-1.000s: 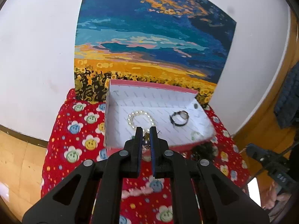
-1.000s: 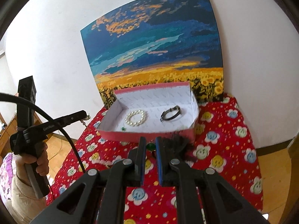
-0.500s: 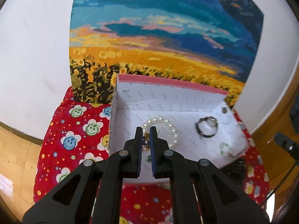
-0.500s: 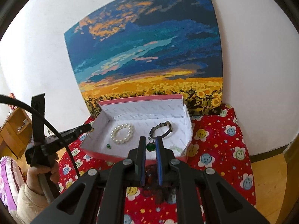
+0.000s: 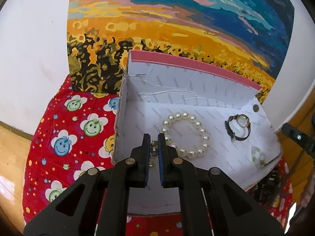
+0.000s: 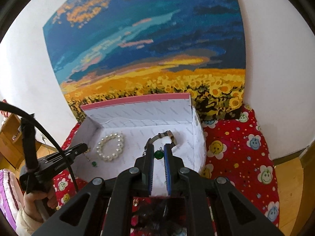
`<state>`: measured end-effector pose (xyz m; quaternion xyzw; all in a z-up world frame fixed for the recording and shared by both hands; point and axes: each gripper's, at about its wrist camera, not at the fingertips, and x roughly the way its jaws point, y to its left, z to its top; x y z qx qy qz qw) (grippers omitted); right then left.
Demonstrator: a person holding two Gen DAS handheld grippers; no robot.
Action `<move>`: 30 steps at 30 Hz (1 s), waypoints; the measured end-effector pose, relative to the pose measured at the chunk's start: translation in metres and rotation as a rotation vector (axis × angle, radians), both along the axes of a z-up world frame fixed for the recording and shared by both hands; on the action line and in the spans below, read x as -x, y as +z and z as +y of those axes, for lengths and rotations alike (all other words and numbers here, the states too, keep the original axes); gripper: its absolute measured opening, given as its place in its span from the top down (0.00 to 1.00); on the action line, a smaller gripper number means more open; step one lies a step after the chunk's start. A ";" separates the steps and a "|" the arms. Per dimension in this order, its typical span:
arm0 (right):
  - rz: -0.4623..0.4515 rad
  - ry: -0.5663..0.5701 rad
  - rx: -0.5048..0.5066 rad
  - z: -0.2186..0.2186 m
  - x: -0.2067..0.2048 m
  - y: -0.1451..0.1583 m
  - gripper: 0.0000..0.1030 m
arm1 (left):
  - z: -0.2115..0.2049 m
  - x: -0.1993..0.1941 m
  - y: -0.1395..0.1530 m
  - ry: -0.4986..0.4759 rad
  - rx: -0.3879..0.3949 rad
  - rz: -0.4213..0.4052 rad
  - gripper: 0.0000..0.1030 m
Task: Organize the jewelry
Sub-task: 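Carry both held small pieces into the pink box and open both grippers, then withdraw both open grippers from the box back over the bedspread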
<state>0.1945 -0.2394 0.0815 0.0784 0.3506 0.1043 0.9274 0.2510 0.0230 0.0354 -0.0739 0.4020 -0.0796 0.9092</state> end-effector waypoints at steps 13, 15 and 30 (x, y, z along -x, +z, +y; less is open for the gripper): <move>0.098 -0.045 0.031 -0.007 -0.043 -0.043 0.89 | -0.001 0.000 0.000 -0.002 -0.014 -0.005 0.94; 0.100 -0.045 0.031 -0.006 -0.043 -0.043 0.89 | -0.001 0.000 0.000 -0.001 -0.017 -0.006 0.94; 0.101 -0.043 -0.038 -0.010 -0.016 -0.026 0.69 | -0.004 0.001 0.003 -0.033 -0.017 0.041 0.93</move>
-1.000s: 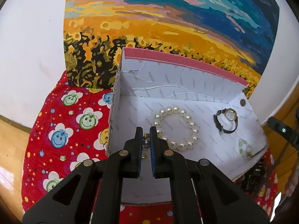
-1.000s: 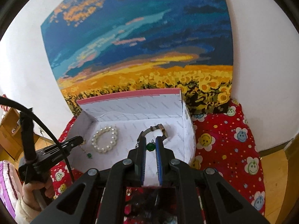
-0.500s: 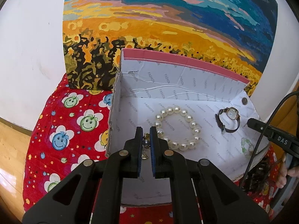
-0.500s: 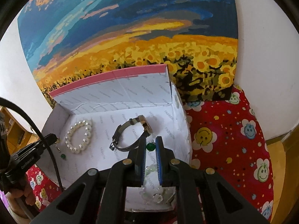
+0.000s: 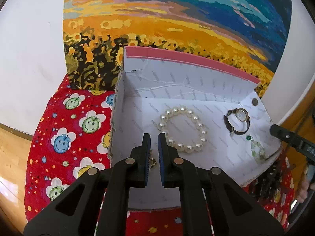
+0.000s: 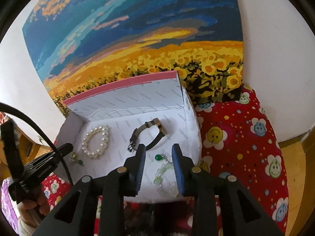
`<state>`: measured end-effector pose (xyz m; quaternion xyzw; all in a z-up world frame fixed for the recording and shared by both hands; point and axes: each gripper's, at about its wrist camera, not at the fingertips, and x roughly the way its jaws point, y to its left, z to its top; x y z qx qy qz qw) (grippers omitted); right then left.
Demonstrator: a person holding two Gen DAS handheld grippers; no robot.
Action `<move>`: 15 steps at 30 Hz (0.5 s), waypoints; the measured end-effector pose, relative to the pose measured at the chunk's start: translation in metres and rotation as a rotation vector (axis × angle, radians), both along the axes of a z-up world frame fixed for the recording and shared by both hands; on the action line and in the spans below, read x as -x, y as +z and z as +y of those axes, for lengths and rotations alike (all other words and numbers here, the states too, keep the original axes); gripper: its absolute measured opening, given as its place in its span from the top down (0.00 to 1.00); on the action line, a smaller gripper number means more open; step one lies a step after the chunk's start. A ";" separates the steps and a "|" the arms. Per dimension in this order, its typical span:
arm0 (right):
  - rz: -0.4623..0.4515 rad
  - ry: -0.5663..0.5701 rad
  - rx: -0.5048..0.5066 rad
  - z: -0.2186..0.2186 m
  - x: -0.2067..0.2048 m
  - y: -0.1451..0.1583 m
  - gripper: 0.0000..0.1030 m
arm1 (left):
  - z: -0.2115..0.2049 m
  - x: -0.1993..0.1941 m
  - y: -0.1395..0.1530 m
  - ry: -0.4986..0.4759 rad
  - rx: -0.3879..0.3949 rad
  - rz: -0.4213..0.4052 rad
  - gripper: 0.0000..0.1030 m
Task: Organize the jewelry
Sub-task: 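Withdraw both open grippers from the box back over the bedspread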
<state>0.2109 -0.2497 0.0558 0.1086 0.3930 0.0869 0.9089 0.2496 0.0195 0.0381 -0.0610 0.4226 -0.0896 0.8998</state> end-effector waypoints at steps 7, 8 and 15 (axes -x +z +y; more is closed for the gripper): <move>-0.047 0.009 -0.029 -0.004 0.035 0.021 0.57 | 0.000 0.007 0.003 -0.024 0.002 0.044 0.93; -0.053 0.009 -0.031 -0.004 0.042 0.025 0.56 | -0.001 0.009 0.004 -0.029 0.002 0.047 0.93; -0.085 0.028 -0.044 0.000 0.072 0.035 0.53 | -0.004 0.031 0.014 -0.055 -0.018 0.056 0.93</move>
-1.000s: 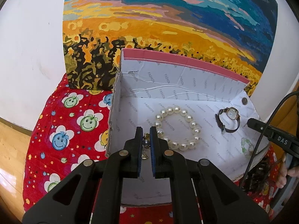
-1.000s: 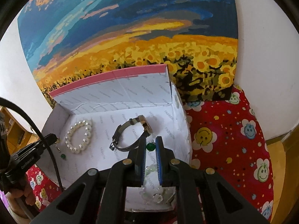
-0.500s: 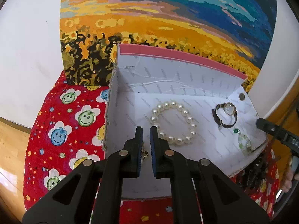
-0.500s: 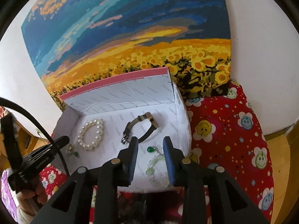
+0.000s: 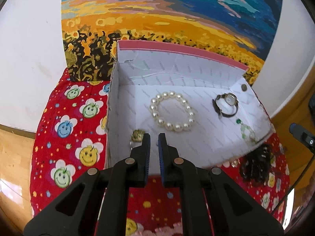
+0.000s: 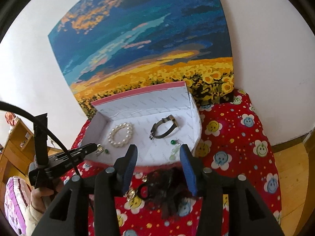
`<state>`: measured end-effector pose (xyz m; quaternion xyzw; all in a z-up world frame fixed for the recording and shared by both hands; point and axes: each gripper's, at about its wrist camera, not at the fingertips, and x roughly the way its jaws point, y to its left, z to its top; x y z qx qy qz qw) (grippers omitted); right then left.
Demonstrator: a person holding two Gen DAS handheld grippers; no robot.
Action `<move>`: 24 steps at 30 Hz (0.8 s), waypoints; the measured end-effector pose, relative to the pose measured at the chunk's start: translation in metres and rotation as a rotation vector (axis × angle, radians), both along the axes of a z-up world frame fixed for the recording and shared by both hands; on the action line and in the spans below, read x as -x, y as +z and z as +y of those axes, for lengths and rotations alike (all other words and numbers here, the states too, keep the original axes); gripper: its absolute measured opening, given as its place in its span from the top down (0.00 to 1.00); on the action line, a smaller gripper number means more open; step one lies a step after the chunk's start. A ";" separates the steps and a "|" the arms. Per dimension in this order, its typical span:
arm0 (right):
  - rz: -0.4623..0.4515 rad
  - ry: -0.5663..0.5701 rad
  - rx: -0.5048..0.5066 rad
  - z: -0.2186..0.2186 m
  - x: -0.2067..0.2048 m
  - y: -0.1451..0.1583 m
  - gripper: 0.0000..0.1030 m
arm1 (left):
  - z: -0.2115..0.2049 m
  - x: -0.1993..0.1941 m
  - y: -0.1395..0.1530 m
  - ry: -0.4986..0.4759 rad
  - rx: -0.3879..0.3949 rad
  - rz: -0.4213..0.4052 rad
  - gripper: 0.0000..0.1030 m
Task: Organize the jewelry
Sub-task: 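Withdraw both open grippers from the box back over the bedspread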
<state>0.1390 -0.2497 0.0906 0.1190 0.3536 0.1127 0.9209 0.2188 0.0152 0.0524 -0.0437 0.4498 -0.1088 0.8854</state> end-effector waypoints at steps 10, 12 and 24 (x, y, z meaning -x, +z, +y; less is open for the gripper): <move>-0.020 0.025 -0.013 0.012 0.039 0.000 0.52 | 0.002 0.044 0.022 -0.014 -0.006 -0.031 0.77; -0.019 0.028 -0.014 0.014 0.046 -0.002 0.52 | 0.004 0.055 0.027 -0.011 -0.002 -0.041 0.47; 0.009 0.027 -0.060 0.013 0.083 -0.015 0.47 | 0.017 0.117 0.040 0.013 0.006 -0.095 0.30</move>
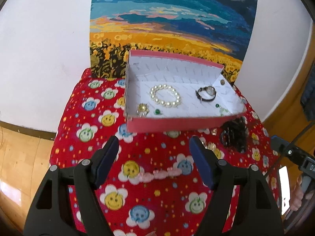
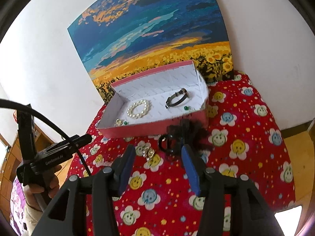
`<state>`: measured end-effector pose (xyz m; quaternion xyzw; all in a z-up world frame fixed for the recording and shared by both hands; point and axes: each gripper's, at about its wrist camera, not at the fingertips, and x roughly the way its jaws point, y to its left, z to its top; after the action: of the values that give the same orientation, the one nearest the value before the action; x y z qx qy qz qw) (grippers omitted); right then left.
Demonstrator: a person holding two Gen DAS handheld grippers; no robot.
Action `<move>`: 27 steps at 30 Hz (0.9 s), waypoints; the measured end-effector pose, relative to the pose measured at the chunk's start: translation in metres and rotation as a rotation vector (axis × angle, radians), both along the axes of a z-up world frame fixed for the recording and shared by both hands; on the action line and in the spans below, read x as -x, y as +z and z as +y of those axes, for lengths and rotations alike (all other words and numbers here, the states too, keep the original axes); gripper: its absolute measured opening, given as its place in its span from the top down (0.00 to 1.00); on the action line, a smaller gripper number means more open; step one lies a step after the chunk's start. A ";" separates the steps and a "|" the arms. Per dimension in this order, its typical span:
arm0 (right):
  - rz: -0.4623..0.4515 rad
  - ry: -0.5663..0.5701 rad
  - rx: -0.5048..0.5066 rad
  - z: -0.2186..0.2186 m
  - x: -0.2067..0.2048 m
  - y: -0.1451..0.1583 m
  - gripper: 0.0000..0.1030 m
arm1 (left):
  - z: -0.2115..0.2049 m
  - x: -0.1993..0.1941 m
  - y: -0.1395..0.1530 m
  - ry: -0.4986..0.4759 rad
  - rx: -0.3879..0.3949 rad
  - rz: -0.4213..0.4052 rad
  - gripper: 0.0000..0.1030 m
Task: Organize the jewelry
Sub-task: 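Withdraw both open grippers from the box back over the bedspread, then grasp the pink bow hairpin with the left gripper while the right gripper grasps the black bow clip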
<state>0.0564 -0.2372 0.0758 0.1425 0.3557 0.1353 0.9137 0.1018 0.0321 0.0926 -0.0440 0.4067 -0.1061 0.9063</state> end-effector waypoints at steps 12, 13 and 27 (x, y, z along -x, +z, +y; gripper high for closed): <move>0.011 -0.032 0.045 -0.007 0.036 -0.013 0.41 | -0.017 0.017 -0.041 0.022 -0.014 0.093 0.30; 0.013 -0.033 0.042 -0.008 0.037 -0.015 0.41 | -0.019 0.016 -0.045 0.030 -0.017 0.104 0.30; 0.057 -0.046 -0.049 -0.028 0.043 -0.039 0.39 | -0.032 0.004 -0.076 0.094 -0.093 0.141 0.30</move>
<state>0.0134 -0.2657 0.0367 0.1769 0.3749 0.1188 0.9022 0.0975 -0.0004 0.0167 -0.0281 0.4713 -0.0412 0.8806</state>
